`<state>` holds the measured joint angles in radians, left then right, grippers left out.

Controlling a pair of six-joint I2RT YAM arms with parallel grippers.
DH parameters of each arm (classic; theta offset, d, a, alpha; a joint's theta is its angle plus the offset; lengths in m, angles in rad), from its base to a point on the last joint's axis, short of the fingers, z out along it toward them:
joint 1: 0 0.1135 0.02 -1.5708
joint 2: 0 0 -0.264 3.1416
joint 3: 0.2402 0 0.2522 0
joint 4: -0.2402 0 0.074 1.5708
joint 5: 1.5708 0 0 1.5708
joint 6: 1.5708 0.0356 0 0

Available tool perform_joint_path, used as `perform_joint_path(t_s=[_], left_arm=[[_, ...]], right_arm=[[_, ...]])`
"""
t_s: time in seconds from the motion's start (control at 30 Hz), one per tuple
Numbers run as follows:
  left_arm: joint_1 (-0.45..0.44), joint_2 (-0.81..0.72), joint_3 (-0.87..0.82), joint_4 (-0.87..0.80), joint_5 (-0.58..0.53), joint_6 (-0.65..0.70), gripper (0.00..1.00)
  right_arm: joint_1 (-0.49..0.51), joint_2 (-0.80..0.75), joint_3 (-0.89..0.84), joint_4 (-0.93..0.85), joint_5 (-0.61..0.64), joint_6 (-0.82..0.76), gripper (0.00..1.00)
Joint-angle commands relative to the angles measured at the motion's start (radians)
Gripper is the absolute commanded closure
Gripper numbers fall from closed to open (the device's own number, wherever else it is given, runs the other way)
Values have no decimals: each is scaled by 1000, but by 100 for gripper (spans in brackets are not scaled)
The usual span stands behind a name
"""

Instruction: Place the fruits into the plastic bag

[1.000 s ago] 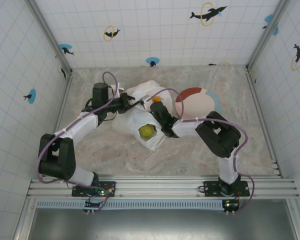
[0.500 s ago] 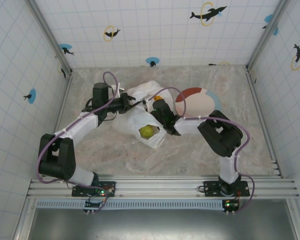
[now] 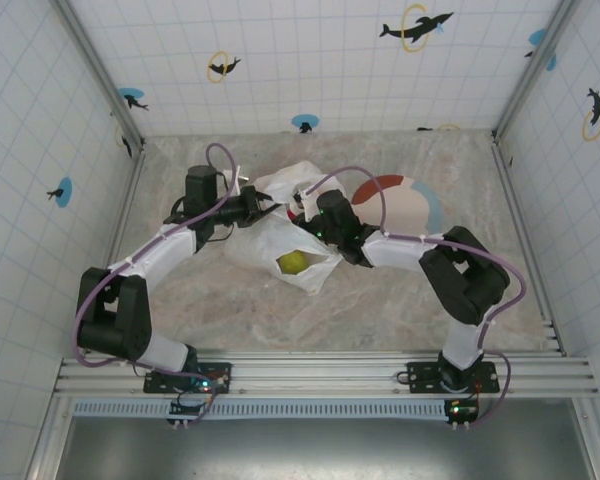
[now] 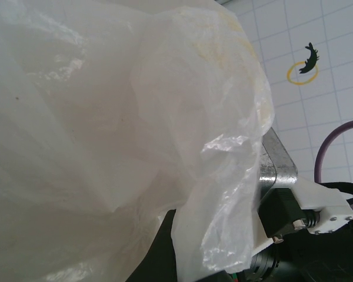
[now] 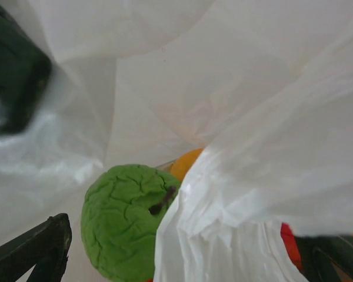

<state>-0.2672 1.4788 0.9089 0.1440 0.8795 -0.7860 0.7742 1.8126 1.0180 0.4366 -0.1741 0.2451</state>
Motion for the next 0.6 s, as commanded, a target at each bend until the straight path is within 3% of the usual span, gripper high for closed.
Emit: perform_joint_path(t_s=[0.0,0.2,0.57], left_arm=[[10,-19,-3,21,21,5,100],[12,-22,-1,18,16,5,100],[35,-24,1,27,-5,-18,100]], right_arm=[[-20,-60,-34,-48,-54,-19,1],[-28,-147,-67,-209,-150,-108,5],[-61,-425,-226,-446,-202,-277,16]])
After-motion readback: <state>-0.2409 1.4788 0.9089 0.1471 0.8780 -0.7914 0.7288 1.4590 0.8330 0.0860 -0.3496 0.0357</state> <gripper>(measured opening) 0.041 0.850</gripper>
